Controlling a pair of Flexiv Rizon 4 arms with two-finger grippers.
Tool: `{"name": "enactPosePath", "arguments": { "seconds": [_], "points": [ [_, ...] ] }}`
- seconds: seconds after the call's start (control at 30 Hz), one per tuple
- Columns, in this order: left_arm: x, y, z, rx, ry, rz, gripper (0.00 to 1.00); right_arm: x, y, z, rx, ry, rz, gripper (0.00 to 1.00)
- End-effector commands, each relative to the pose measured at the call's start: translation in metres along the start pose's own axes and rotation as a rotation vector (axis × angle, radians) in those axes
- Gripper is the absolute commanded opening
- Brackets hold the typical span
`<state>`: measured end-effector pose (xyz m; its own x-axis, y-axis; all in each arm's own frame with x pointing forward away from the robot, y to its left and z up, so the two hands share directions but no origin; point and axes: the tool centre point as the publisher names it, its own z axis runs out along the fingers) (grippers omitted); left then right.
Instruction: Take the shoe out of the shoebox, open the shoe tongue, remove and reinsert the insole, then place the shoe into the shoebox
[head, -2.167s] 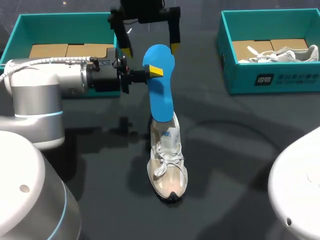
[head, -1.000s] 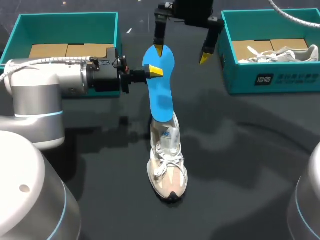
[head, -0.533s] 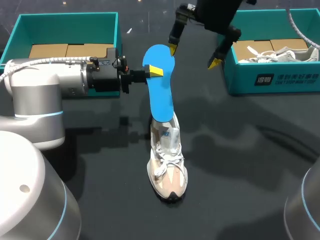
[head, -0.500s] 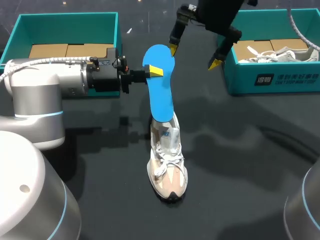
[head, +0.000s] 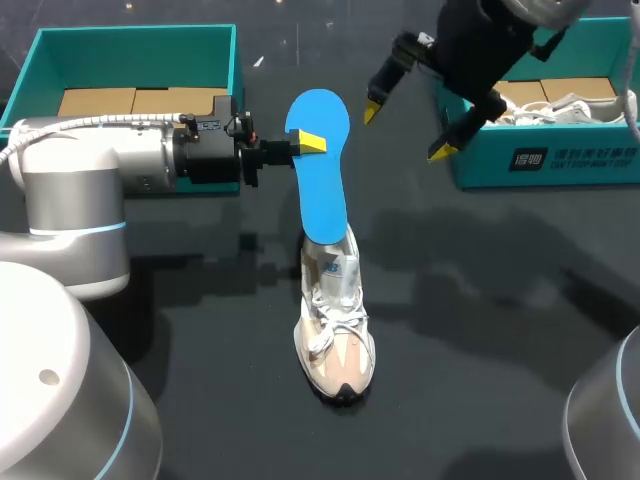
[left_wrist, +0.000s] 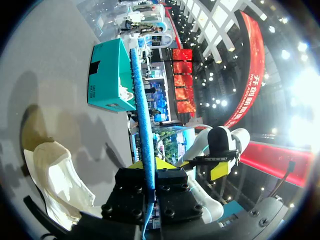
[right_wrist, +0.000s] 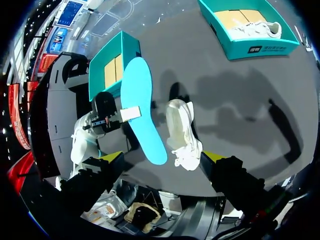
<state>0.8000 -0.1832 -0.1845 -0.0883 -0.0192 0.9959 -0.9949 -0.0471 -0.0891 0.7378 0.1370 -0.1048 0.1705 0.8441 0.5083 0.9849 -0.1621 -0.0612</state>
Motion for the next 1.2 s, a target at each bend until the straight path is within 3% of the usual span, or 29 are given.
{"name": "enactPosePath", "arguments": {
  "seconds": [0.03,0.83,1.2],
  "points": [
    [0.0,0.001,0.0,0.002,0.0,0.001,0.0,-0.01,-0.001,0.005,-0.003,0.428,0.001,1.0],
    [0.0,0.001,0.0,0.002,0.0,0.001,0.0,-0.033,-0.002,0.03,-0.014,0.679,0.005,1.0],
    [0.0,0.001,0.0,0.002,0.0,0.001,0.0,-0.036,-0.001,0.036,-0.012,0.718,0.006,1.0]
  ]
}}
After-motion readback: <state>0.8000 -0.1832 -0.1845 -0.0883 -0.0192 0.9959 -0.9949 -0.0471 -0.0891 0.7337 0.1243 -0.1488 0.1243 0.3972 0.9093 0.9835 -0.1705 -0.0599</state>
